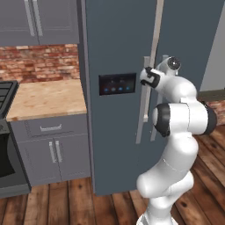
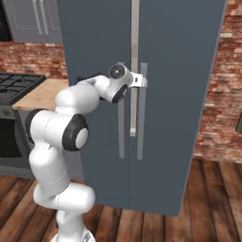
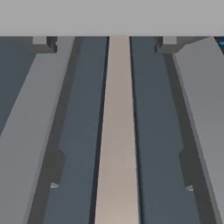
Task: Store the kebab skewer in the freezer for long-term storage. Close the freezer door after placing the cooked food.
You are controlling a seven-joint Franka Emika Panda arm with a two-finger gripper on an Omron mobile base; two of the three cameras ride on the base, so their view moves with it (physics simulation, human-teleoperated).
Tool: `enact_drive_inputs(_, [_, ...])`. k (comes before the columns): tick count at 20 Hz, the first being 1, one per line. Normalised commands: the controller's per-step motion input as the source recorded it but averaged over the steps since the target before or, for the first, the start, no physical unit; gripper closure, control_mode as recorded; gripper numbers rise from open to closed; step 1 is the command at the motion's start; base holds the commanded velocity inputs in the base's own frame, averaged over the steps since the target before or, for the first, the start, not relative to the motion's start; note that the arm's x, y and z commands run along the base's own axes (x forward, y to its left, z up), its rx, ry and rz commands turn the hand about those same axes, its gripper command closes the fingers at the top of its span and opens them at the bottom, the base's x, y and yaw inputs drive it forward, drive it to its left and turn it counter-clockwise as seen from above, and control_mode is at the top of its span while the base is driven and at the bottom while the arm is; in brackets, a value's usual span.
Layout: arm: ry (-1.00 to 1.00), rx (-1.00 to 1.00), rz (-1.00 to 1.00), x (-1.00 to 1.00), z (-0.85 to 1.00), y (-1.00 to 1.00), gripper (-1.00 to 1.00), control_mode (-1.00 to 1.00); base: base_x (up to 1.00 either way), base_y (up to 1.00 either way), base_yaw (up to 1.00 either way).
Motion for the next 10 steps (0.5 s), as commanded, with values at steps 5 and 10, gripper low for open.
enact_drive_inputs(5, [-0.02,0.03,0.02,0.44,0.16,0.0,-1.0,-1.0,0.0,0.0,0.0])
enact_drive_inputs(10, [-0.01,0.01,0.0,0.5,0.19,0.0,-1.0,-1.0,0.0,0.0,0.0])
